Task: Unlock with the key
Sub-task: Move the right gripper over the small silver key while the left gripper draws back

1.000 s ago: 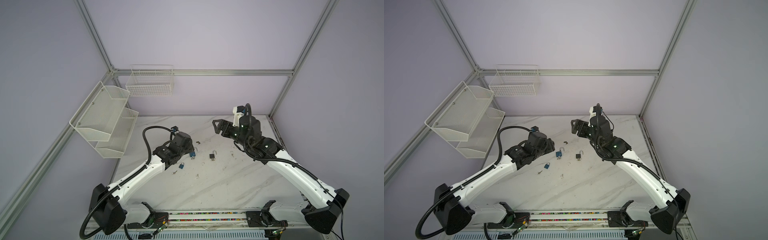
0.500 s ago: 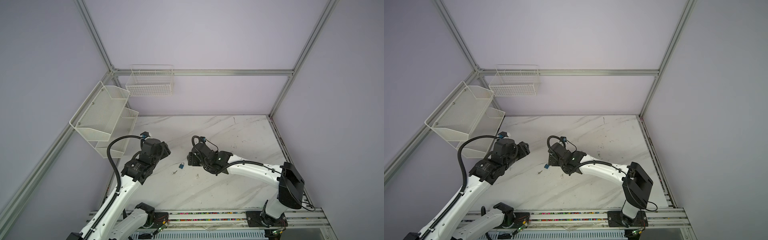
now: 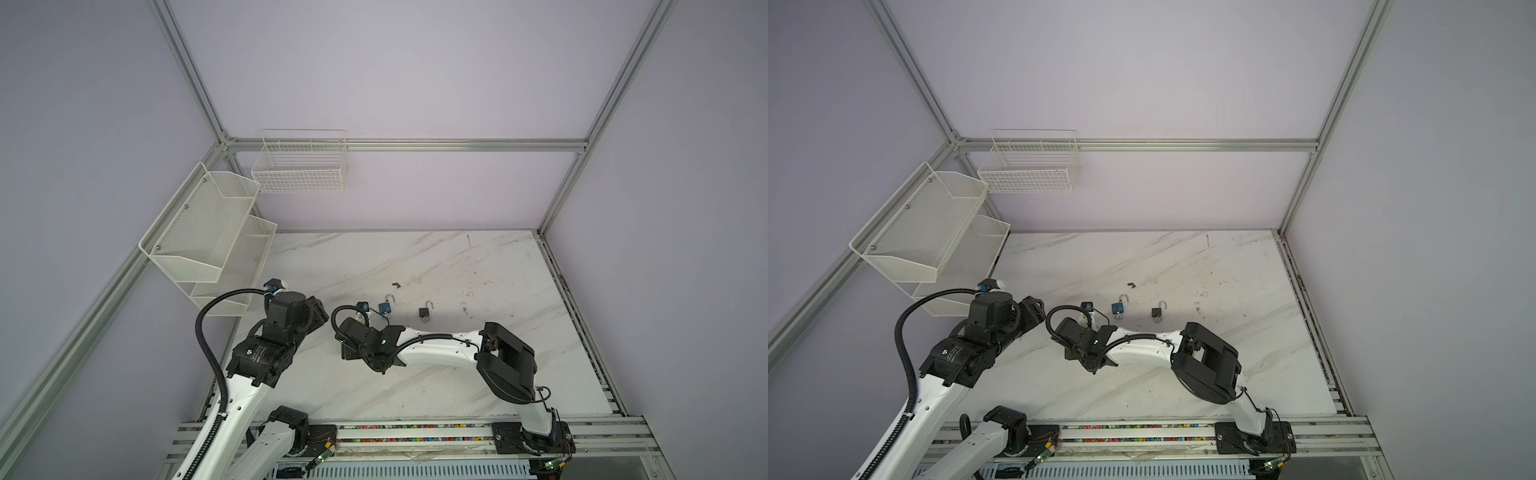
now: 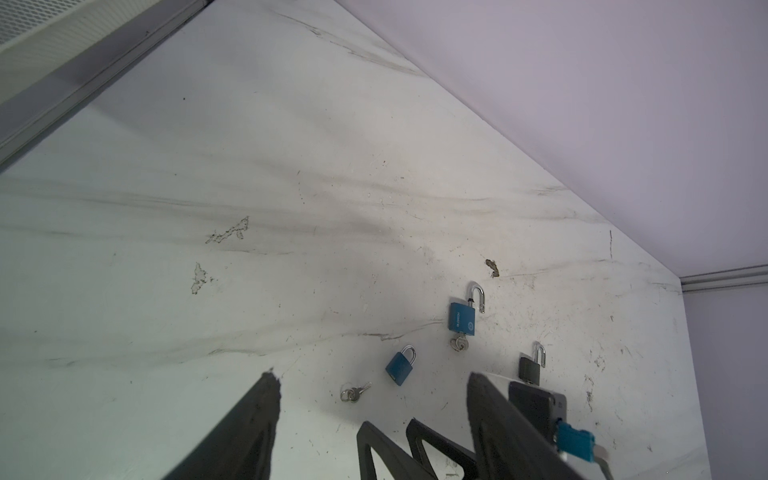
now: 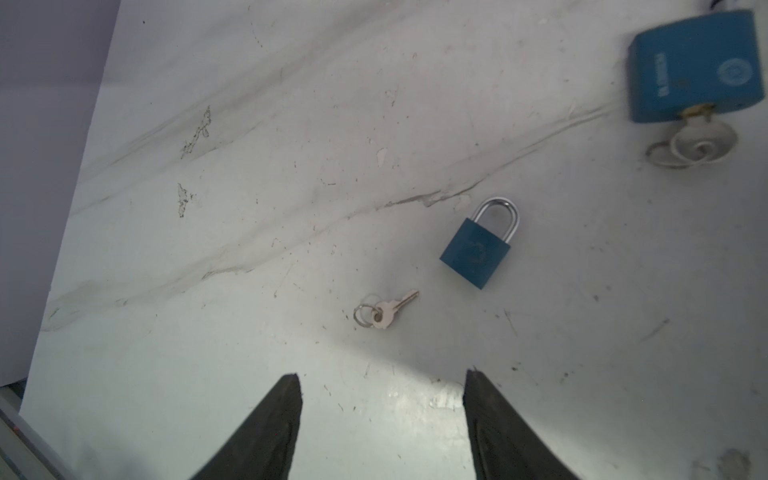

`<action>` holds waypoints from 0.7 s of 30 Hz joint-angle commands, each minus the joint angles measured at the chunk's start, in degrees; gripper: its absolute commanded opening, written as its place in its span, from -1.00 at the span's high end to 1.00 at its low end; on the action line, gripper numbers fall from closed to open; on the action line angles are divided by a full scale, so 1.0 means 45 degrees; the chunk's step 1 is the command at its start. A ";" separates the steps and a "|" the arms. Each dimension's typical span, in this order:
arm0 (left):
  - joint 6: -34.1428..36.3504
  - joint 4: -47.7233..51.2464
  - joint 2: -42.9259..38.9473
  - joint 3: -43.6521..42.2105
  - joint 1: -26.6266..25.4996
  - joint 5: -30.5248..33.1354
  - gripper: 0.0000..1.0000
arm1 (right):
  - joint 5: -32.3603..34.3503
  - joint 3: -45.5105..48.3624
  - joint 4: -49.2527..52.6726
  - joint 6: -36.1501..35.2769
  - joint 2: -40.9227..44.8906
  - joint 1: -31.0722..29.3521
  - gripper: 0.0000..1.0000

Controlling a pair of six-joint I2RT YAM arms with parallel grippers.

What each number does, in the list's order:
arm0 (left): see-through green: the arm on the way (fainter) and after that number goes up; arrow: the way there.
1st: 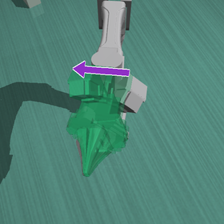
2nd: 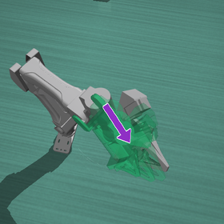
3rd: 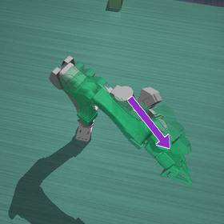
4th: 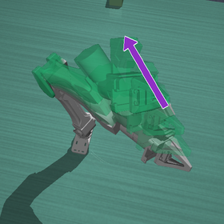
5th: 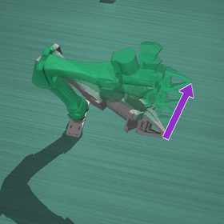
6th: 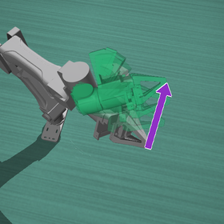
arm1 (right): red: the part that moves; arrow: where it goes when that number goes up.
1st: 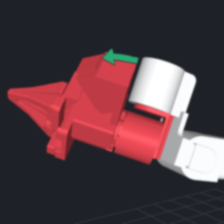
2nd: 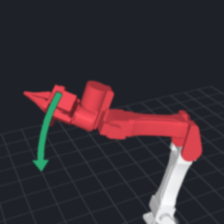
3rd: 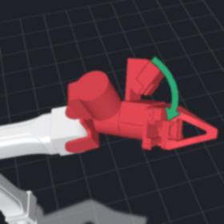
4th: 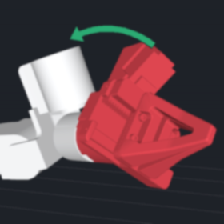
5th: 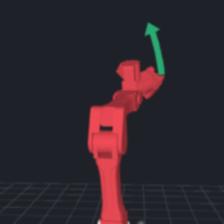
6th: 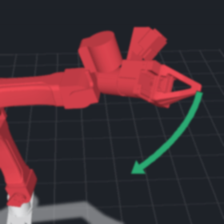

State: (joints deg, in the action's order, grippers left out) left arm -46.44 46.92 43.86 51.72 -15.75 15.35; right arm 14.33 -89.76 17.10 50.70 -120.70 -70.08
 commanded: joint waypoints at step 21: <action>-0.1403 0.1603 -0.1516 -0.0605 0.0094 0.2092 -0.43 | 0.1621 -0.3033 0.2217 -0.1709 -0.2836 -0.0165 0.07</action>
State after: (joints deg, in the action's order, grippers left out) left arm -50.89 53.23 38.13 50.87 -15.49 22.55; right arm 19.38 -102.41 22.87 44.29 -132.84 -70.30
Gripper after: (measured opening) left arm 0.716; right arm 0.467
